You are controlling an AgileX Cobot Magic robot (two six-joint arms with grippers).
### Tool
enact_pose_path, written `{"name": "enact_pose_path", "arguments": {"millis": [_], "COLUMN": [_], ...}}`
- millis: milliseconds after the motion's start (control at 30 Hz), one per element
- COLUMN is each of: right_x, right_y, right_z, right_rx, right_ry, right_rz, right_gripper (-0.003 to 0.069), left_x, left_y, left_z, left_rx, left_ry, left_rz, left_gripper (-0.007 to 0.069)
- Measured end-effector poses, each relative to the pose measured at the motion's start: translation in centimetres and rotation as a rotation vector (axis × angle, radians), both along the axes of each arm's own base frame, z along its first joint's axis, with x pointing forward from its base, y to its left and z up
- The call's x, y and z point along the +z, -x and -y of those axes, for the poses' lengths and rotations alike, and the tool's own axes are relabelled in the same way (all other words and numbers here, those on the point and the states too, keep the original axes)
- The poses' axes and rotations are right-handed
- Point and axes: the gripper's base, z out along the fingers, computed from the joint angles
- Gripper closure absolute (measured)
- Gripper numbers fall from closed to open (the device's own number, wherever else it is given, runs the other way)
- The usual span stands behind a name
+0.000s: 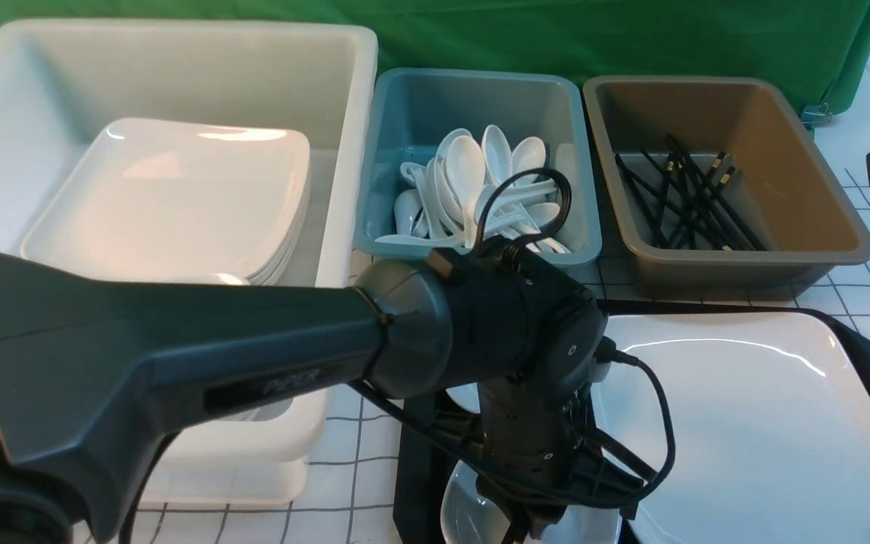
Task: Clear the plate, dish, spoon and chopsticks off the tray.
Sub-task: Use the left arm to grab a pair of chopsticks from the plate, then use the left arm to put the chopsticks into the small storage box on the right
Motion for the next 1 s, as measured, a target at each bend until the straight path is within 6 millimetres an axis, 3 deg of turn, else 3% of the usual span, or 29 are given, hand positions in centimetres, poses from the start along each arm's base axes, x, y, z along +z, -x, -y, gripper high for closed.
{"name": "enact_pose_path", "arguments": {"millis": [233, 467, 567, 633, 733, 900, 1000], "right_x": [0.0, 0.1, 0.3, 0.6, 1.0, 1.5, 1.8], "right_y": [0.0, 0.1, 0.2, 0.6, 1.1, 1.7, 2.0], "right_z": [0.0, -0.3, -0.6, -0.6, -0.6, -0.5, -0.5], "right_rx": [0.001, 0.009, 0.015, 0.018, 0.02, 0.018, 0.014], "right_ry": [-0.001, -0.047, -0.075, -0.086, -0.089, -0.093, -0.098], "right_rz": [-0.003, -0.006, -0.006, 0.007, 0.025, 0.052, 0.065], "right_gripper": [0.0584, 0.0561, 0.0557, 0.0555, 0.0555, 0.0555, 0.0555], "left_x": [2.3, 7.4, 9.3, 11.6, 13.2, 14.0, 12.9], "left_y": [0.5, 0.3, -0.9, -3.0, -5.1, -7.9, -9.7], "left_z": [-0.4, -0.2, 0.1, 0.5, 1.1, 3.2, 4.9], "left_rx": [-0.028, -0.063, -0.063, -0.058, -0.058, -0.093, -0.095], "left_ry": [0.032, 0.149, 0.198, 0.244, 0.266, 0.273, 0.305], "left_rz": [0.007, 0.105, 0.151, 0.2, 0.237, 0.264, 0.276], "left_gripper": [0.0543, 0.0543, 0.0543, 0.0543, 0.0543, 0.0543, 0.0543]}}
